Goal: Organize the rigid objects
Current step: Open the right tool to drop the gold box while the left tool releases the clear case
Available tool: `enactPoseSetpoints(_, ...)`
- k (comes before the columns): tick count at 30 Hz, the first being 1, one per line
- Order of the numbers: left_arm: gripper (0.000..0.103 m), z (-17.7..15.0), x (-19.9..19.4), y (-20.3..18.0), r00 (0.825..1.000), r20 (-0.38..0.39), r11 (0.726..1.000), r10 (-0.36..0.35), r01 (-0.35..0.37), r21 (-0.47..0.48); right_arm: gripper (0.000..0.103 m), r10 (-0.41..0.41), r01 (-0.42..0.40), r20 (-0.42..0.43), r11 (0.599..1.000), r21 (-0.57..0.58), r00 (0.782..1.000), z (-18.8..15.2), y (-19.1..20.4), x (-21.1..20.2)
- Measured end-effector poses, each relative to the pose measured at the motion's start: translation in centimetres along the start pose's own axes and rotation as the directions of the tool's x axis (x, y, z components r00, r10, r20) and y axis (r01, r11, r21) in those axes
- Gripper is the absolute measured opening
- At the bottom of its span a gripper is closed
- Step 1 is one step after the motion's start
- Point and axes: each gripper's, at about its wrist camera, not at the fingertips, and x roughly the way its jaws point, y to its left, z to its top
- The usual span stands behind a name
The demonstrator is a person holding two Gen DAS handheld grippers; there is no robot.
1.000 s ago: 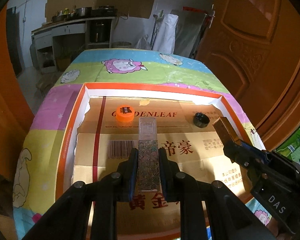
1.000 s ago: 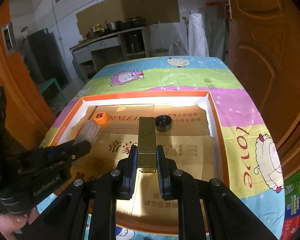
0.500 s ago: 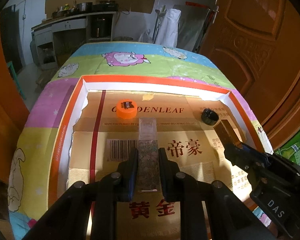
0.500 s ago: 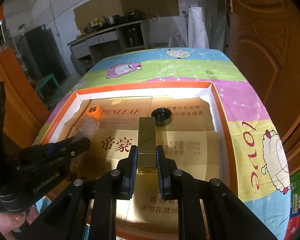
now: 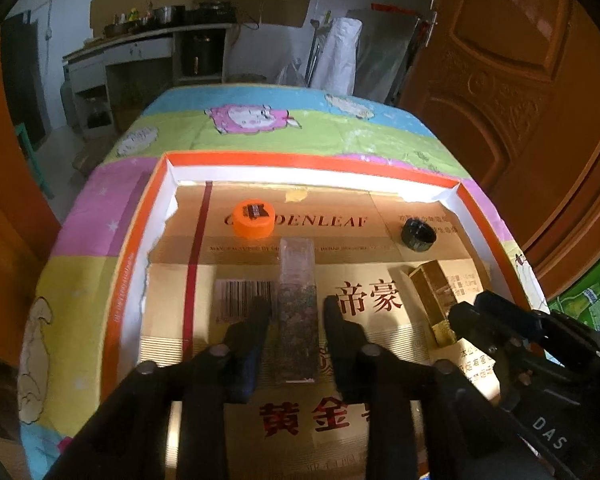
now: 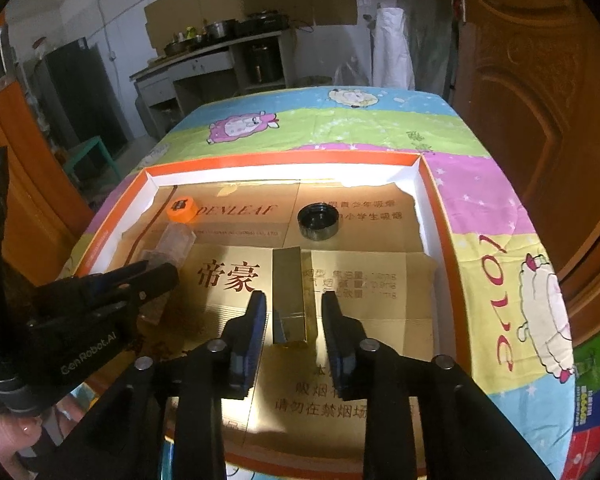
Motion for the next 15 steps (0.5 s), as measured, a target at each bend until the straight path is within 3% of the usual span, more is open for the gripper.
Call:
enactPoseSetpoints(1,0.046,0.0,-0.3,-0.1,1.0,0.006,1.0,0.003,-0.003,0.0,0.033,0.0,0.0,0.005,1.0,0.0,1.0,0.0,0.0,-0.3)
enactPoseSetpoints(3,0.052,0.1,-1.0,-0.2,1.0,0.021,1.0,0.007,-0.007,0.0,0.038,-0.007,0.007,0.016,1.0,0.002,1.0,0.1,-0.1,-1.1)
enactPoseSetpoints(15,0.052,-0.8,-5.6,-0.7,0.998,0.06,1.0,0.019,-0.019,-0.005,0.041,0.005,-0.007,0.056,1.0,0.02,0.998,-1.0,0.4,-6.2)
